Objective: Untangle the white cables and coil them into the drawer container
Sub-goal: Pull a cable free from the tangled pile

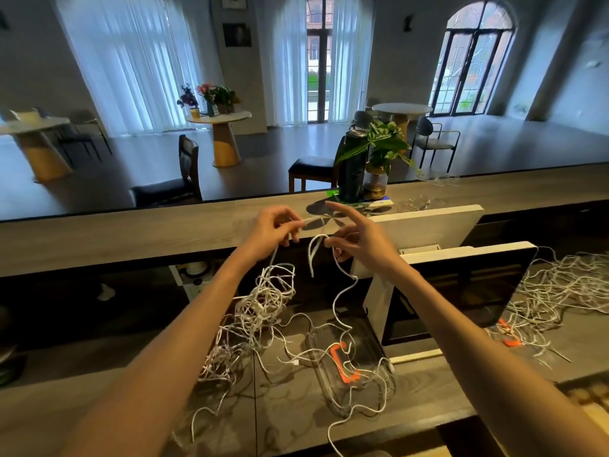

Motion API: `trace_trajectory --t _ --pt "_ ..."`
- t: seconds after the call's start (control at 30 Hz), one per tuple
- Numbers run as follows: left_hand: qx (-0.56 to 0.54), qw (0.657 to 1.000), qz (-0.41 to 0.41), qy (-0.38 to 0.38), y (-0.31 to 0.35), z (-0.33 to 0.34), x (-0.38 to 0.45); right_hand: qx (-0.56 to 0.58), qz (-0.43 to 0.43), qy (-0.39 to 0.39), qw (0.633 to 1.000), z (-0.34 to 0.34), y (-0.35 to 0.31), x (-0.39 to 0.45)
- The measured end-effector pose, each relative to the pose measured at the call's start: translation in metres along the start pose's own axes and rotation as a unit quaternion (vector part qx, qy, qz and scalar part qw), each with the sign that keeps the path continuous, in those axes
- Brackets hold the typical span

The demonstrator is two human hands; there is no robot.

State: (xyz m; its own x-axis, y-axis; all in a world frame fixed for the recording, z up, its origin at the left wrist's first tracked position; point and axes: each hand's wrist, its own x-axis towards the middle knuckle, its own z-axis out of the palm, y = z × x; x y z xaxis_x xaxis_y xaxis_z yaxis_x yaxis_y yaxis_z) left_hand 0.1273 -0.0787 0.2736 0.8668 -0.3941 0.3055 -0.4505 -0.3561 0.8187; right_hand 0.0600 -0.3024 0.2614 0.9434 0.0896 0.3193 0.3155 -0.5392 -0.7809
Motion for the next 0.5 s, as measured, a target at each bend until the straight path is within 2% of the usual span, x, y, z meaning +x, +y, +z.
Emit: trace_trajectory --t 0.1,0.33,0.5 --pt "0.014 0.999 0.013 -0.044 -0.003 0.009 -0.003 -0.065 -0.021 -0.025 0.997 0.014 -0.004 0.006" --pt "0.095 0.989 -0.001 -0.116 -0.049 0.032 -0.029 -0.12 0.022 -0.01 0.992 0.027 0.008 -0.006" --pt "0.137 0.977 -0.08 -0.146 -0.11 0.046 -0.06 -0.067 0.066 0.031 0.995 0.013 0.014 -0.011"
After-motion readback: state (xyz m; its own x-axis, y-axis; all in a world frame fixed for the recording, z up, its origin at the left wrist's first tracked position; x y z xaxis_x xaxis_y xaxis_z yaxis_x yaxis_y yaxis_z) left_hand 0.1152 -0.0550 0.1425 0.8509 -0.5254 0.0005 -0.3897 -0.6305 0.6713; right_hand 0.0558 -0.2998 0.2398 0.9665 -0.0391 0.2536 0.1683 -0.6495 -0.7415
